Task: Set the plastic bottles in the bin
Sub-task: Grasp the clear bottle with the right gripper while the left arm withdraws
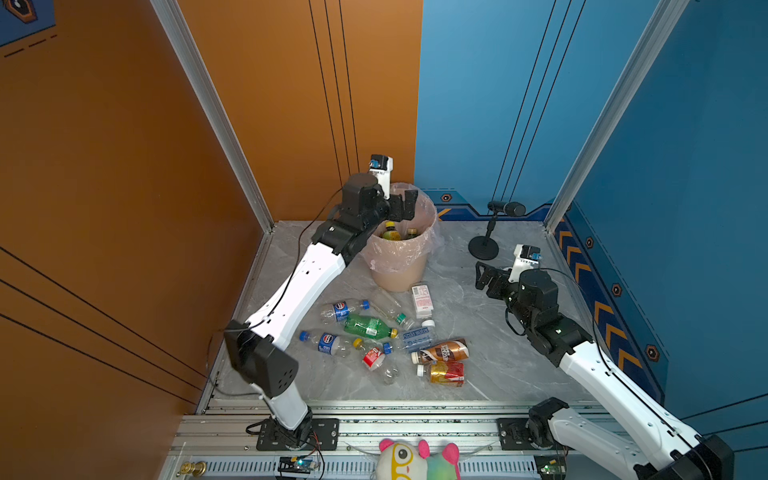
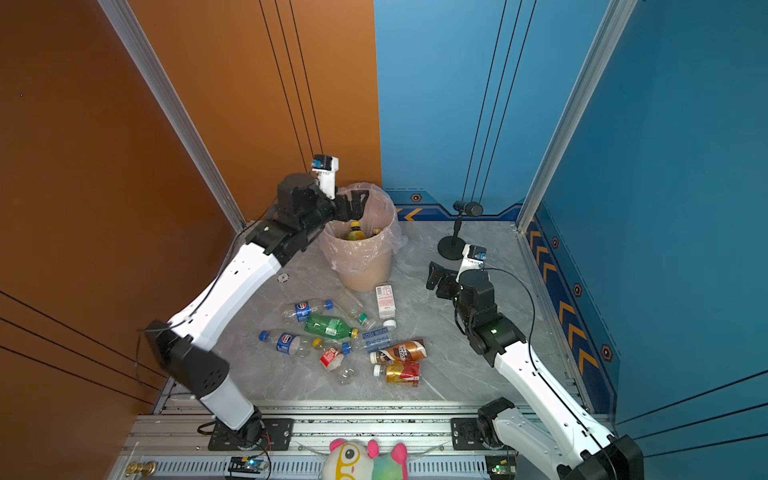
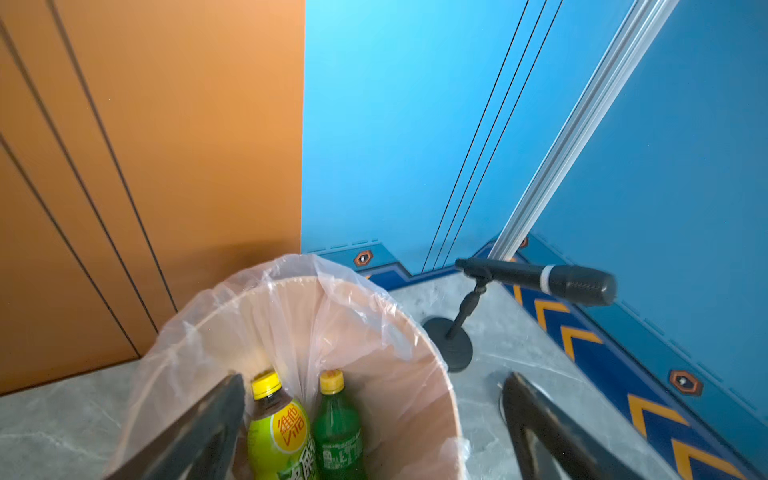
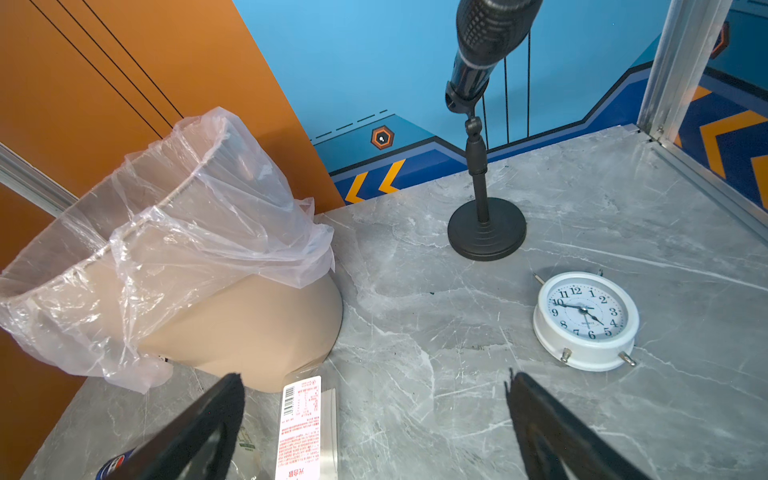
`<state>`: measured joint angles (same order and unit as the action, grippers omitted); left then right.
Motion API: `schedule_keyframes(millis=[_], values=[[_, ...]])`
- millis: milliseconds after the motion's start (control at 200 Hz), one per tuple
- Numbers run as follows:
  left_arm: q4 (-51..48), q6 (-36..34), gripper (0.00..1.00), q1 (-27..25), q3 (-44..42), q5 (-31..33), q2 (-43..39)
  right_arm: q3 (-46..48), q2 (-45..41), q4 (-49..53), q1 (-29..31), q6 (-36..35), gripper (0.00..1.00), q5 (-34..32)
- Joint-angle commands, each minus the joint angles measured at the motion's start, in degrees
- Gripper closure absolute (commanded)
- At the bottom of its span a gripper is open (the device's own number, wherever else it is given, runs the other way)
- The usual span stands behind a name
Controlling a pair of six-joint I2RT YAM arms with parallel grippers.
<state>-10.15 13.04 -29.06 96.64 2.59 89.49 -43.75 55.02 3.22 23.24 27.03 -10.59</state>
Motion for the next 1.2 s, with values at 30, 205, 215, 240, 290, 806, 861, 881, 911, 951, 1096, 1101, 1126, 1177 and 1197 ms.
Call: schedule_keyframes(millis=[30,205,215,240,290,806,861,881,911,951,1096,1101,1126,1177,1197], values=[[10.4,3.9,0.02,-0.3,-21.7,7.6,-14.4,-1.1,2.1,2.9,0.6,-0.9,0.0,2.2],[7.1,12.4,0.02,0.5,-49.9,17.0,-35.3,-3.6,6.6,4.4,5.0,-3.6,0.0,3.0],[6.6,12.8,0.02,0.6,-51.0,17.2,-36.4,-3.7,6.8,4.5,5.2,-3.7,0.0,3.0],[5.0,13.8,0.02,0.9,-53.2,17.7,-38.6,-4.5,8.0,4.8,6.3,-4.3,0.0,3.0],[1.7,15.4,0.02,1.6,-56.6,18.6,-43.3,-5.9,9.9,5.3,8.2,-5.1,0.0,3.0],[-5.9,20.1,0.02,7.4,-63.1,16.6,-53.8,-14.9,24.2,5.1,23.9,-8.2,0.0,3.6],[-6.6,20.4,0.02,7.7,-63.2,16.3,-54.0,-15.5,25.4,5.4,24.5,-8.3,0.0,3.6],[-6.7,20.5,0.02,7.9,-63.1,16.3,-54.1,-16.1,25.9,5.7,24.7,-8.3,0.0,3.7],[-7.1,20.7,0.02,8.1,-63.1,16.1,-54.3,-16.8,26.7,6.4,24.9,-8.2,0.0,3.9],[-7.4,20.9,0.02,8.2,-63.4,16.0,-54.8,-17.6,27.7,7.0,25.3,-8.5,0.0,4.4],[-8.6,21.5,0.02,9.0,-64.6,16.2,-56.9,-19.3,32.5,6.6,26.4,-9.7,0.0,5.3],[-8.7,21.6,0.02,9.1,-64.7,16.2,-57.0,-19.5,32.7,6.6,26.4,-9.7,0.0,5.4],[-9.1,21.9,0.02,9.3,-64.7,16.2,-57.4,-20.4,33.8,7.1,26.4,-9.8,0.0,5.4],[-9.6,22.3,0.02,9.7,-64.8,16.1,-58.3,-22.6,36.2,9.0,26.4,-10.1,0.0,5.9],[-9.8,22.2,0.02,9.9,-64.9,16.0,-58.7,-23.5,37.0,9.7,26.4,-10.4,0.0,6.4]])
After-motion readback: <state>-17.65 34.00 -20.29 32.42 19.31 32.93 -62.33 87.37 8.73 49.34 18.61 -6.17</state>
